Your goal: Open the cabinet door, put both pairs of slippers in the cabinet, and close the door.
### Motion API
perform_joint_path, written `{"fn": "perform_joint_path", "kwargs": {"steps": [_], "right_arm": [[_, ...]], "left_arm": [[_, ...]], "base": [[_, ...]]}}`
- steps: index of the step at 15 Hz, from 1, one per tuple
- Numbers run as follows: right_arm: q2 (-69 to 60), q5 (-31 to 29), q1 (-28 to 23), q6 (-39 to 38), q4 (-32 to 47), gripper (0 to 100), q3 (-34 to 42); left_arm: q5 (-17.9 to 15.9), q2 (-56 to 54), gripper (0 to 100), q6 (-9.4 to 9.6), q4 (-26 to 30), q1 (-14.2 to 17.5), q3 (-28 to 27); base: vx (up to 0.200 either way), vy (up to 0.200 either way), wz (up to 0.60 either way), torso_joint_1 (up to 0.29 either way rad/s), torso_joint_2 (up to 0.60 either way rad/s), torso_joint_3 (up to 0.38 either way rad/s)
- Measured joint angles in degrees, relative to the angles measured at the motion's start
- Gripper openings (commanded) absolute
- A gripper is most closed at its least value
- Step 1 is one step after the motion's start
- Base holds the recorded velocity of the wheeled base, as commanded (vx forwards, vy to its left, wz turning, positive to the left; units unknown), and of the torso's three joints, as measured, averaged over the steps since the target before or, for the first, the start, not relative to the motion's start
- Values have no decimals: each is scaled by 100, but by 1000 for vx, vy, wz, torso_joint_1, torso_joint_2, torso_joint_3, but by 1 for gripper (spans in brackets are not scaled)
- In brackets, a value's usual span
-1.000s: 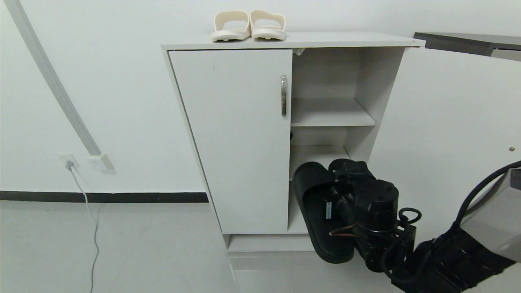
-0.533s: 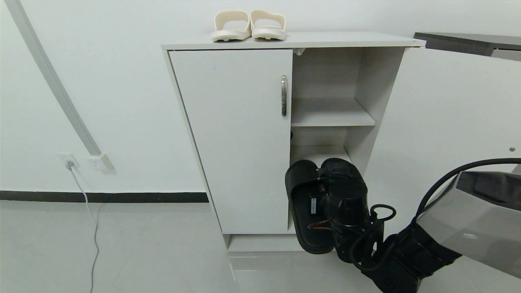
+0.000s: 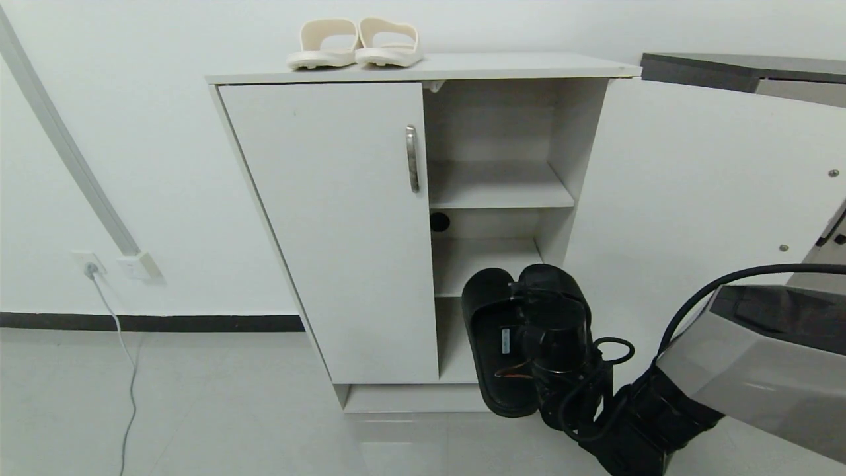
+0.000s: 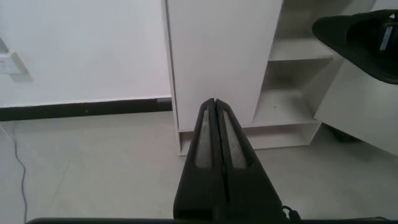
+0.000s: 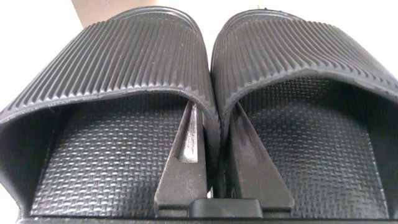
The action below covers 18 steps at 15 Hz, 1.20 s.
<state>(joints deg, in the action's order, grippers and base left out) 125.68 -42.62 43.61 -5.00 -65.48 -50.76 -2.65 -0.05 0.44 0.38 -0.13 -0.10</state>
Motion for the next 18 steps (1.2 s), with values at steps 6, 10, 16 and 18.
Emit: {"fn": "perform_joint_path", "kwargs": {"steps": [6,10,16,18], "right_arm": [[456,17,79,5,37,0,-638],[686,28,46,0,33,0,-723],[861,44,40,0,20,0,-791],[898,45,29,-4,9,0,-828]], "left_arm": [[0,2,0,2,-5,-5,0],[0,2,0,0,-5,0,0],[2,5,0,7,-2,-5,0],[0,5,0,7,-5,-5,-1]], "base": [[0,0,0,0,0,0],[0,0,0,0,0,0],[0,0,0,0,0,-10],[0,0,0,5,0,-146]]}}
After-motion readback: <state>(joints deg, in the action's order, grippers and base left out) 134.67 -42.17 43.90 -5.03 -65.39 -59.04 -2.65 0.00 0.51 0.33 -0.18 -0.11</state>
